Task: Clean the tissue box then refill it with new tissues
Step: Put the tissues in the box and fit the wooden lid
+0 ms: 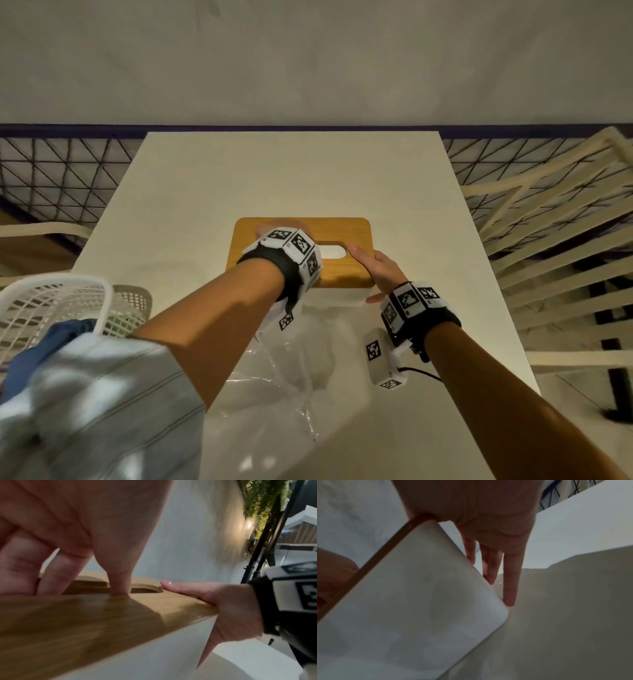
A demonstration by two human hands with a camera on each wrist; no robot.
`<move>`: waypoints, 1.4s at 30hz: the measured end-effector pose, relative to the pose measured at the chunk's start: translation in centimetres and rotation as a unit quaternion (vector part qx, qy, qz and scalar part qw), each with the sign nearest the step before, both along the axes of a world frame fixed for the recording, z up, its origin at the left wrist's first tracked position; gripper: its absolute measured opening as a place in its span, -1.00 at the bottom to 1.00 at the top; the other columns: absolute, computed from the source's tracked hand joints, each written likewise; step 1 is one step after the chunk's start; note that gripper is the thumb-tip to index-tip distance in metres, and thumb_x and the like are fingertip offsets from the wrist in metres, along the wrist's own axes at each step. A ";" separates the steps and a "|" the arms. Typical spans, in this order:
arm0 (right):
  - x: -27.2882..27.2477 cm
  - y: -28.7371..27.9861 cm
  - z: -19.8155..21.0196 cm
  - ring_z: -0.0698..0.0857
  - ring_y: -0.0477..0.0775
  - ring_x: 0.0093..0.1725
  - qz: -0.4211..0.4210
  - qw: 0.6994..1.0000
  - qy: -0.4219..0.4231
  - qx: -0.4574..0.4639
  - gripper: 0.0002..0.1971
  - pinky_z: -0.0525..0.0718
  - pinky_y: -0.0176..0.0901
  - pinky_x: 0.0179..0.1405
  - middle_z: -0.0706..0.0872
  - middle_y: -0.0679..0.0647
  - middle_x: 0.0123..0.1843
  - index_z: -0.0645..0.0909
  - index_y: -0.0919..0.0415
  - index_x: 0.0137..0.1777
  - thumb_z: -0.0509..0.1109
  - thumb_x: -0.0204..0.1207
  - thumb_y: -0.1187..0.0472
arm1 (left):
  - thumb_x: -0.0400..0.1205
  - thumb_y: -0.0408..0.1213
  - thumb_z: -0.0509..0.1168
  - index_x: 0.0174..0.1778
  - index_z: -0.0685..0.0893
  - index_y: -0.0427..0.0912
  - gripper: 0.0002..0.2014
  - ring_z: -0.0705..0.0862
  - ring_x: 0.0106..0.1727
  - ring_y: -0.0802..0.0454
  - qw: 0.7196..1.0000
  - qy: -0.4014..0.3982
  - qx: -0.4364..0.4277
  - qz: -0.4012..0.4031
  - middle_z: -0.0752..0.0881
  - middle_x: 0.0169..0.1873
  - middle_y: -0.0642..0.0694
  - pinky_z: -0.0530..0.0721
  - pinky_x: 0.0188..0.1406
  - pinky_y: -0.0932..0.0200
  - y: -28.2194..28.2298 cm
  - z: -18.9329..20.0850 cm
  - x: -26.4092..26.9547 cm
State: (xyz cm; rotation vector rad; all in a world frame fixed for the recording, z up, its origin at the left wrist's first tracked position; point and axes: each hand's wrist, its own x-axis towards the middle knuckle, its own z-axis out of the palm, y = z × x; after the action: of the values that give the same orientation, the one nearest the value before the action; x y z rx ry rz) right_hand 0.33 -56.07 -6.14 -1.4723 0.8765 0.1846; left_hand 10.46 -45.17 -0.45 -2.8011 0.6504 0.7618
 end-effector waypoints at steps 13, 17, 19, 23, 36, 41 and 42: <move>-0.1 0.0 -0.6 0.56 0.20 0.28 0.004 1.000 -0.013 0.001 -0.43 0.52 0.23 0.36 0.58 0.09 0.27 0.48 0.09 0.35 0.33 0.44 -0.22 | 0.56 -0.27 0.35 -0.53 0.45 -0.22 -0.65 0.44 -0.50 0.02 0.989 -0.007 -0.090 0.121 0.48 -0.53 -0.10 0.50 -0.25 0.21 1.2 -1.5 0.6; -0.1 0.0 -0.5 0.56 0.16 0.22 -0.001 1.000 -0.018 0.002 -0.46 0.52 0.22 0.36 0.57 0.05 0.20 0.49 0.08 0.35 0.32 0.45 -0.19 | 0.55 -0.30 0.35 -0.52 0.45 -0.23 -0.67 0.44 -0.50 0.03 0.988 -0.009 -0.101 0.118 0.47 -0.52 -0.10 0.50 -0.36 0.19 1.3 -1.6 0.6; -0.1 0.0 -0.5 0.55 0.13 0.18 -0.003 1.000 -0.018 0.000 -0.45 0.53 0.22 0.35 0.55 0.03 0.17 0.48 0.09 0.37 0.33 0.45 -0.19 | 0.54 -0.32 0.36 -0.53 0.44 -0.23 -0.66 0.45 -0.49 0.03 0.987 -0.019 -0.106 0.116 0.46 -0.52 -0.10 0.51 -0.29 0.21 1.4 -1.6 0.4; -0.2 0.0 -0.3 0.56 0.10 0.11 -0.005 1.000 -0.024 0.002 -0.45 0.55 0.18 0.33 0.57 0.03 0.14 0.49 0.11 0.36 0.34 0.46 -0.17 | 0.53 -0.31 0.37 -0.55 0.41 -0.22 -0.64 0.55 -0.32 -0.07 0.986 -0.032 -0.116 0.114 0.50 -0.49 -0.12 0.52 -0.27 0.20 1.6 -1.7 0.1; 0.0 -0.4 -0.5 0.42 0.21 0.47 0.053 0.996 0.015 -0.068 -0.07 0.40 0.24 0.46 0.39 0.12 0.55 0.22 0.10 0.56 0.30 0.28 -0.41 | 0.47 -0.12 0.41 -0.18 0.68 -0.27 -0.75 0.54 -0.34 0.00 0.971 -0.020 -0.201 0.126 0.59 -0.37 -0.10 0.41 -0.50 0.27 3.2 -0.3 0.0; 0.2 -1.0 0.4 0.38 0.18 0.50 0.105 0.972 -0.020 -0.211 -0.16 0.36 0.02 0.45 0.34 0.23 0.55 0.05 0.17 0.60 0.33 0.45 -0.18 | 0.48 -0.14 0.41 -0.16 0.67 -0.30 -0.75 0.63 -0.21 -0.07 0.952 0.005 -0.226 0.205 0.65 -0.22 -0.16 0.61 -0.28 0.15 4.1 0.6 1.3; 0.3 -0.9 0.7 0.38 0.18 0.50 0.119 0.960 -0.025 -0.250 -0.17 0.39 0.04 0.43 0.33 0.23 0.54 0.06 0.17 0.60 0.35 0.46 -0.15 | 0.47 -0.13 0.41 -0.20 0.67 -0.28 -0.76 0.61 -0.23 -0.05 0.960 0.010 -0.215 0.182 0.65 -0.26 -0.13 0.58 -0.33 0.18 4.2 0.6 1.3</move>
State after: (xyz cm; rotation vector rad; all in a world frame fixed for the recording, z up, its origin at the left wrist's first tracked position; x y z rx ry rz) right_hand 0.67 -56.99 -5.41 -2.0498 0.7317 0.1059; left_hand 11.80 -40.94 0.11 -3.3772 0.3321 0.7882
